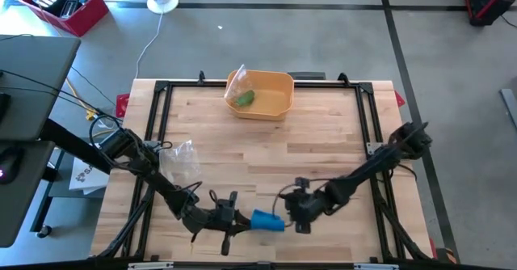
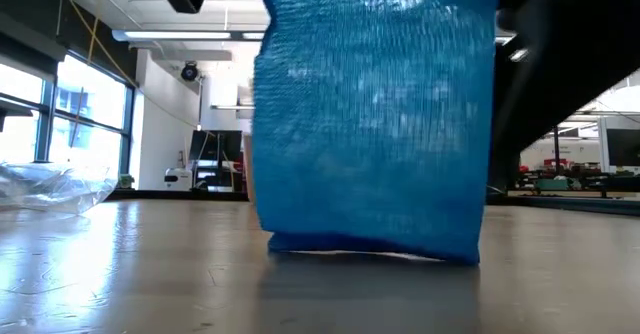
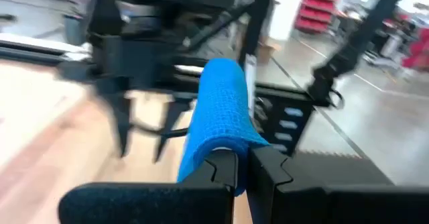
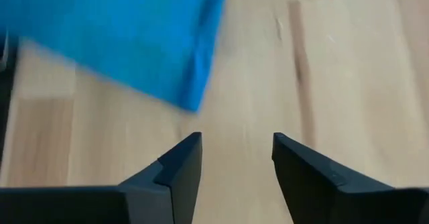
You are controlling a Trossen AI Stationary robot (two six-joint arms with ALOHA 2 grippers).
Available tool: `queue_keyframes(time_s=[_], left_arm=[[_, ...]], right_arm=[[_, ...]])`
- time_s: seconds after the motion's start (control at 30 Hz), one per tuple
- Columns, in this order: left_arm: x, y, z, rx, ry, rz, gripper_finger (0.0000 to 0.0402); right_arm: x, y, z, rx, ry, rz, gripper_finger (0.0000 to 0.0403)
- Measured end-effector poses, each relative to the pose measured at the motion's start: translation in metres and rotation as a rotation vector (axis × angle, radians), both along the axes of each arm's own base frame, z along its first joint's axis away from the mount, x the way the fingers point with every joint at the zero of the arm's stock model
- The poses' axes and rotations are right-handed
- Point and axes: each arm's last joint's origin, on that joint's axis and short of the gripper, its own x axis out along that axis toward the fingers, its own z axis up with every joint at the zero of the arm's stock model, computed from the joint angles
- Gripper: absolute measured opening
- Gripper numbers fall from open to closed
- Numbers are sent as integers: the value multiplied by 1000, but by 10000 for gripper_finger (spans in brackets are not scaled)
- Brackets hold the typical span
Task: Roll bandage
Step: Roll the blue bandage
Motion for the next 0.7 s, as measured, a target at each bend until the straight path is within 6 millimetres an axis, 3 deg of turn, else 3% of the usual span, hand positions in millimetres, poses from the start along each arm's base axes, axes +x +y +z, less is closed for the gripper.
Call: queue_keyframes(time_s=[0.1, 0.2, 0.37, 0.5, 0.7], left_arm=[[6, 7, 4, -63, -31, 30, 7], [18, 15, 9, -167, -29, -52, 7], [33, 35, 6, -149, 27, 8, 7], [51, 76, -9, -67, 150, 156, 7], [65, 132, -26, 68, 306, 326, 7]], right_arm=[[-21, 11, 19, -37, 4, -12, 171], [-41, 24, 36, 4, -41, -8, 171], [-60, 45, 58, 95, -185, 13, 171], [-59, 55, 57, 108, -238, 53, 171], [-40, 53, 30, 33, -186, 38, 171]])
